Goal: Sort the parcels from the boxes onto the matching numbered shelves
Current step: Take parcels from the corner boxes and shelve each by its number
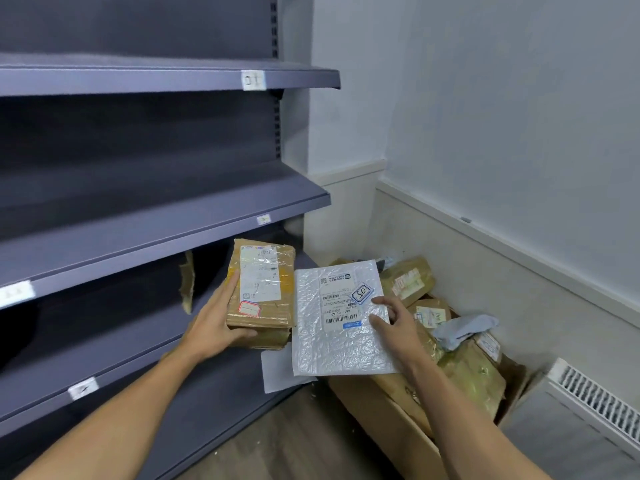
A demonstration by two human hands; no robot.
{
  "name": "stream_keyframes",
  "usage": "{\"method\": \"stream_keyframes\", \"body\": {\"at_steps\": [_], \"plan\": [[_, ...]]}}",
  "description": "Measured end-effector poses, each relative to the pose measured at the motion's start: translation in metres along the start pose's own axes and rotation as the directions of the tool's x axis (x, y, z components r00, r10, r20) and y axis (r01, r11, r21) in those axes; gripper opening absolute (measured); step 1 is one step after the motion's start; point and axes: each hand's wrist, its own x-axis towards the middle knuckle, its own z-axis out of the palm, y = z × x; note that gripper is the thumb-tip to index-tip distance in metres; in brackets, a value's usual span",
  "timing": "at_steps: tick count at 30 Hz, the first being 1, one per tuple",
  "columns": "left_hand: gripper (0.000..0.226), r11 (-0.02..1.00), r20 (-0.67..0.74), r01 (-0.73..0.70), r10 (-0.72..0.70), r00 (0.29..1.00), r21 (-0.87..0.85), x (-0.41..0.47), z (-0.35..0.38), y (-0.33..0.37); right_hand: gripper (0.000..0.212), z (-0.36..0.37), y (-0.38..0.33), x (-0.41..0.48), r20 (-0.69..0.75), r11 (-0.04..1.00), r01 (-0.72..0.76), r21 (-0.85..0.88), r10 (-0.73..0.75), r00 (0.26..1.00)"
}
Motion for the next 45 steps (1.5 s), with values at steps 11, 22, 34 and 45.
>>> {"method": "stream_keyframes", "body": {"at_steps": [11,22,34,45], "plan": [[0.132,0.993,-0.16,0.12,-0.12,0.98,-0.012,-0.07,-0.041,-0.004,0.028,0.049,-0.026,-0.011,0.179,0.997,0.079,-0.008,-0.076,0.981],[0.133,0.95,-0.295,0.311,-0.287,0.911,0.037,-0.157,-0.044,0.021,0.037,0.059,-0.014,-0.019,0.36,0.988,0.127,-0.09,-0.086,0.929],[0.132,0.891,-0.423,0.452,-0.395,0.816,0.039,-0.26,-0.059,0.046,0.026,0.108,-0.009,-0.068,0.573,0.989,0.143,-0.03,-0.1,0.813],[0.131,0.845,-0.505,0.535,-0.453,0.735,0.02,-0.341,-0.087,0.028,0.025,0.167,-0.007,-0.124,0.662,0.994,0.108,-0.034,-0.058,0.747]]}}
